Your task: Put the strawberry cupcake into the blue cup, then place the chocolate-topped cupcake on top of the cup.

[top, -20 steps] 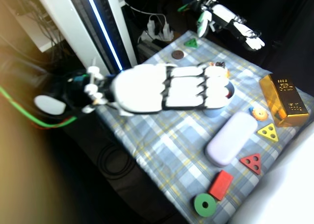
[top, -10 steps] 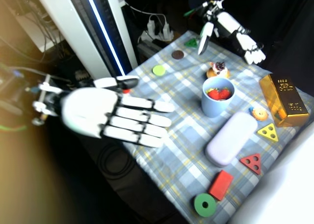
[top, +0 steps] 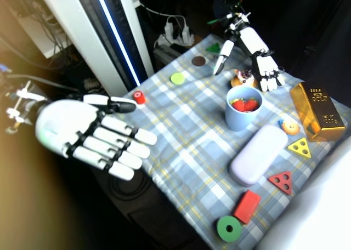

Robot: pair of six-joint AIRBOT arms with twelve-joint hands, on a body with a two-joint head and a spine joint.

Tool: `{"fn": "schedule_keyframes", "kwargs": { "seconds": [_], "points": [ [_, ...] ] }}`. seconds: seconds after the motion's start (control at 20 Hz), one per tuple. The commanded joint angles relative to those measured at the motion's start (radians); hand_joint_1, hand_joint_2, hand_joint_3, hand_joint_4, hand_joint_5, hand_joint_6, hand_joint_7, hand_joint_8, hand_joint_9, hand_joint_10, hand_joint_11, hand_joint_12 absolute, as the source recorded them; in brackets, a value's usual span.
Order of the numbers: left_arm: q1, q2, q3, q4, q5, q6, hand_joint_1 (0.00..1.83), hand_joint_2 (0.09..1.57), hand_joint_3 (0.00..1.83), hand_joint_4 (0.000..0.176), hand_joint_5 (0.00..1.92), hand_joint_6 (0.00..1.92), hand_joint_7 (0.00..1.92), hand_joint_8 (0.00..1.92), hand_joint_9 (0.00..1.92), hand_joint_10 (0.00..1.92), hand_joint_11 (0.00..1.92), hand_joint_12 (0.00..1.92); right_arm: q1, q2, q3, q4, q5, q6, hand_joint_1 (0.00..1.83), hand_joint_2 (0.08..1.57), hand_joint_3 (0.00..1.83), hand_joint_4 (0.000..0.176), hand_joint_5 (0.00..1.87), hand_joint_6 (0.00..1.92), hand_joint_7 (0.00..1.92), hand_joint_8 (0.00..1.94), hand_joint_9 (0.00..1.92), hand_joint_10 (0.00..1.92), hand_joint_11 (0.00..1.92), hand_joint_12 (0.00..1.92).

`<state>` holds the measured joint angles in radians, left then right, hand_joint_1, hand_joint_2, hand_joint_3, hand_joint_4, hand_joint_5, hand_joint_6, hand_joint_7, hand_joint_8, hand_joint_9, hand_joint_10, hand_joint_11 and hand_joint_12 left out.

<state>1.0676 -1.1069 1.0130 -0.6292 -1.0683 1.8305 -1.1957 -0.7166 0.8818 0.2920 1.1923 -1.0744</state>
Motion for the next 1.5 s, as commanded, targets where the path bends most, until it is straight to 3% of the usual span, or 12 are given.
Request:
{"fn": "schedule_keyframes", "kwargs": {
  "seconds": [0.0,0.2,0.4,0.45,0.6,0.8,0.85,0.95,1.05,1.2,1.35,1.45],
  "points": [
    [-0.013,-0.002,0.007,0.029,-0.100,-0.009,0.65,0.70,0.00,0.078,0.29,0.01,0.27,0.01,0.19,0.01,0.00,0.00,0.002,-0.002,0.000,0.013,0.130,0.003,0.19,0.93,0.00,0.018,0.00,0.00,0.07,0.01,0.00,0.00,0.01,0.01],
    [-0.016,-0.005,0.017,0.022,-0.094,-0.009,0.58,0.73,0.00,0.099,0.32,0.00,0.34,0.01,0.18,0.00,0.00,0.00,-0.003,-0.011,-0.002,0.013,0.135,0.005,0.22,0.90,0.00,0.035,0.01,0.00,0.06,0.00,0.00,0.00,0.00,0.00],
    [-0.019,-0.006,0.023,0.016,-0.095,-0.009,0.66,0.73,0.00,0.081,0.41,0.02,0.43,0.01,0.15,0.00,0.00,0.00,-0.008,-0.019,-0.002,0.012,0.135,0.007,0.23,0.88,0.00,0.028,0.04,0.01,0.09,0.01,0.00,0.00,0.00,0.00],
    [-0.019,-0.006,0.023,0.016,-0.096,-0.009,0.73,0.75,0.00,0.055,0.47,0.01,0.51,0.01,0.18,0.00,0.00,0.00,-0.008,-0.020,-0.002,0.012,0.135,0.008,0.23,0.88,0.00,0.028,0.04,0.01,0.09,0.01,0.00,0.00,0.00,0.00],
    [-0.019,-0.009,0.026,0.014,-0.096,-0.008,0.82,0.78,0.00,0.077,0.59,0.01,0.66,0.01,0.22,0.00,0.00,0.00,-0.009,-0.022,-0.002,0.012,0.135,0.010,0.20,0.89,0.00,0.006,0.05,0.00,0.08,0.00,0.02,0.01,0.02,0.01],
    [-0.019,-0.013,0.030,0.010,-0.097,-0.008,0.95,0.82,0.00,0.042,0.77,0.01,0.82,0.01,0.27,0.00,0.00,0.00,-0.012,-0.025,-0.002,0.012,0.135,0.016,0.21,0.86,0.00,0.066,0.06,0.01,0.02,0.00,0.00,0.00,0.02,0.01],
    [-0.019,-0.013,0.030,0.010,-0.099,-0.008,0.93,0.83,0.01,0.047,0.78,0.01,0.83,0.01,0.28,0.01,0.00,0.00,-0.013,-0.027,-0.002,0.012,0.135,0.016,0.20,0.87,0.00,0.042,0.05,0.00,0.02,0.00,0.00,0.00,0.01,0.01],
    [-0.019,-0.012,0.030,0.010,-0.102,-0.008,0.96,0.85,0.00,0.070,0.83,0.01,0.88,0.01,0.33,0.01,0.00,0.00,-0.015,-0.030,-0.002,0.012,0.135,0.017,0.22,0.87,0.00,0.046,0.06,0.00,0.02,0.00,0.00,0.00,0.01,0.01],
    [-0.020,-0.007,0.029,0.008,-0.107,-0.008,1.00,0.88,0.01,0.046,0.88,0.02,0.92,0.01,0.35,0.01,0.00,0.00,-0.016,-0.031,-0.002,0.012,0.135,0.017,0.23,0.89,0.01,0.003,0.08,0.01,0.04,0.01,0.00,0.00,0.02,0.01],
    [-0.032,0.010,0.012,0.017,-0.122,-0.008,0.97,0.92,0.01,0.078,0.90,0.00,0.94,0.00,0.37,0.00,0.00,0.00,-0.020,-0.031,-0.002,0.013,0.135,0.025,0.26,0.90,0.01,0.011,0.07,0.00,0.02,0.00,0.00,0.00,0.00,0.00],
    [-0.045,0.031,-0.006,0.037,-0.142,-0.008,0.98,0.92,0.01,0.074,0.93,0.01,0.96,0.01,0.39,0.01,0.00,0.00,-0.025,-0.031,-0.002,0.018,0.135,0.032,0.26,0.90,0.00,0.004,0.10,0.01,0.05,0.01,0.01,0.00,0.03,0.01],
    [-0.052,0.049,-0.024,0.049,-0.162,-0.008,0.97,0.93,0.00,0.085,0.93,0.01,0.98,0.01,0.41,0.01,0.00,0.00,-0.025,-0.031,-0.002,0.018,0.135,0.033,0.25,0.90,0.00,0.036,0.09,0.01,0.05,0.01,0.02,0.00,0.03,0.01]
  ]
}}
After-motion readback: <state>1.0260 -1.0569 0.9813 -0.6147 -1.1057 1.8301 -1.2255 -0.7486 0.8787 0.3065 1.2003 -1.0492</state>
